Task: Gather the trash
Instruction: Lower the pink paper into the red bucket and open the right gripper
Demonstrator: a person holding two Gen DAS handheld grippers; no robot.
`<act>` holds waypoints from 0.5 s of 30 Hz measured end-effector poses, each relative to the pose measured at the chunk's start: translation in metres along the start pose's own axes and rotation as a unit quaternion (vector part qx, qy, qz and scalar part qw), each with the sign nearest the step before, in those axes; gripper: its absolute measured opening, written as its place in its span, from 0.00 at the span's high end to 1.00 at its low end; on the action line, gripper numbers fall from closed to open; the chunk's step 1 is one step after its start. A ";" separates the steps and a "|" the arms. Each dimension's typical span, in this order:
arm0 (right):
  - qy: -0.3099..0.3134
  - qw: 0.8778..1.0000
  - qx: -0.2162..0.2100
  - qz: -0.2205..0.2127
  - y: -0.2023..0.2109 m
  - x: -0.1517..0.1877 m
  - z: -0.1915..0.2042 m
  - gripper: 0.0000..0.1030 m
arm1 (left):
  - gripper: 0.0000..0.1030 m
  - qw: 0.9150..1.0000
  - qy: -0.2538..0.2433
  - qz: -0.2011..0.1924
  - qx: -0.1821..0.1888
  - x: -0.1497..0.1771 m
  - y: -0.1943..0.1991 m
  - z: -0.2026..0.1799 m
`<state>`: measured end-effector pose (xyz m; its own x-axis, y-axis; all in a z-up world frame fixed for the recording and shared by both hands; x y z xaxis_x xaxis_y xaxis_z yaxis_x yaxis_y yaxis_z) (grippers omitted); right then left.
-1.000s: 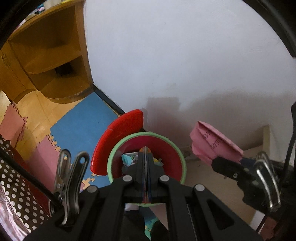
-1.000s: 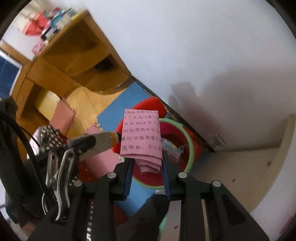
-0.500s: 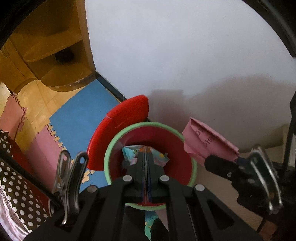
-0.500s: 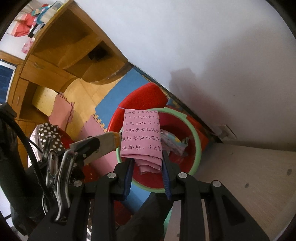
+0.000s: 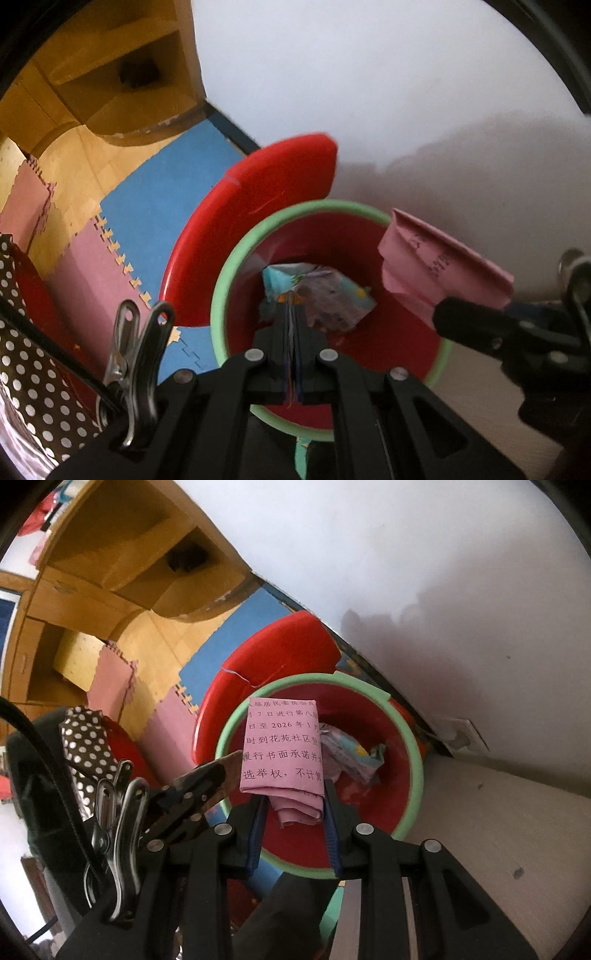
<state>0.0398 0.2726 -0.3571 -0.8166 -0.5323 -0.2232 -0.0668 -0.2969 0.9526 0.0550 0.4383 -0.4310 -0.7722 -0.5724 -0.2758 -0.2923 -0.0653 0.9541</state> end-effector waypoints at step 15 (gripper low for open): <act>-0.097 0.991 -0.017 0.087 -0.097 0.020 -0.044 0.72 | 0.98 0.998 -0.020 0.062 -0.025 0.022 -0.119 -0.004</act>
<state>0.0550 0.2556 -0.4631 -0.9095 -0.4156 -0.0088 0.1011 -0.2416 0.9651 0.0751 0.4306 -0.5506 -0.8234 -0.5450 -0.1579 -0.1642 -0.0375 0.9857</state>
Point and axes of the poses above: each gripper's, at about its wrist camera, not at the fingertips, and y roughly against the way its jaws point, z to its left, x to its underside, the point moved 8 cm from there along -y, roughly the way its jaws point, and after that the axes turned 10 degrees about -z, right-handed, at the moved point
